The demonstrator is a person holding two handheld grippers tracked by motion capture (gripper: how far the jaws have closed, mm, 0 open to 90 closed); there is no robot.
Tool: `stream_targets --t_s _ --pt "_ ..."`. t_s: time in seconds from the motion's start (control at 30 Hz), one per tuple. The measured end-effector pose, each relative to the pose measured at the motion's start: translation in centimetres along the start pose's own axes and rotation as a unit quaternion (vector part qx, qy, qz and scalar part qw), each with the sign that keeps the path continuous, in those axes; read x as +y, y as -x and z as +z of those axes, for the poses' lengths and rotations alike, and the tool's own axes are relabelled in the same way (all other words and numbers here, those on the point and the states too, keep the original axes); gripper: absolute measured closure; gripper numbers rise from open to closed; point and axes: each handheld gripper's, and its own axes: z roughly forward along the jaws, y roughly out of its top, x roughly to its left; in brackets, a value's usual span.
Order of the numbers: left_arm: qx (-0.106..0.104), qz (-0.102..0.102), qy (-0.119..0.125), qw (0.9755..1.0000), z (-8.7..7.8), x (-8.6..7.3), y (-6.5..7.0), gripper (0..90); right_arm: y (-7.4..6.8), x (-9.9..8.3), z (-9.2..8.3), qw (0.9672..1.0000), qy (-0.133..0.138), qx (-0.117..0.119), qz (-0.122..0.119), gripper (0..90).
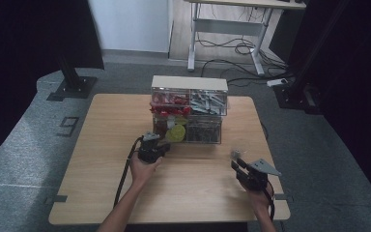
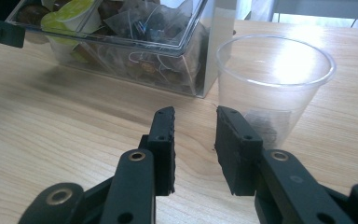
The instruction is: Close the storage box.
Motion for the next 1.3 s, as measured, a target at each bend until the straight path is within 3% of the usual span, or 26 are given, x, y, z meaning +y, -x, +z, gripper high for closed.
stream_targets --t_s 0.33,0.67,0.83,1.0,1.13,1.2,1.3 --pt "0.008 0.020 0.002 0.9998 -1.0 -1.0 0.0 86.3 -0.5 -0.1 0.3 0.9999 -0.003 0.010 -0.005 65.5" --pt "0.023 0.042 0.019 0.9987 -3.0 -3.3 -0.2 68.9 -0.6 -0.4 0.1 0.9998 -0.008 0.017 0.005 57.7" --pt "0.037 0.045 -0.004 0.9983 -3.9 -4.7 -1.1 59.8 -0.7 -0.6 -0.1 0.9997 -0.014 0.020 0.011 52.0" --pt "0.052 0.043 -0.009 0.9976 -5.2 -6.0 -1.8 57.9 -0.8 -1.2 -0.7 0.9995 -0.020 0.020 0.013 47.5" --pt "0.050 0.042 -0.005 0.9979 -6.0 -6.9 -2.0 58.7 -0.9 -2.0 -1.5 0.9995 -0.023 0.013 0.017 46.0" --pt "0.054 0.050 -0.018 0.9971 -6.2 -7.1 -1.9 57.4 -0.8 -2.3 -1.8 0.9994 -0.027 0.010 0.020 45.7" --pt "0.065 0.059 -0.019 0.9960 -6.7 -7.4 -1.9 56.7 -0.4 -2.8 -2.4 0.9993 -0.029 0.003 0.022 45.4"
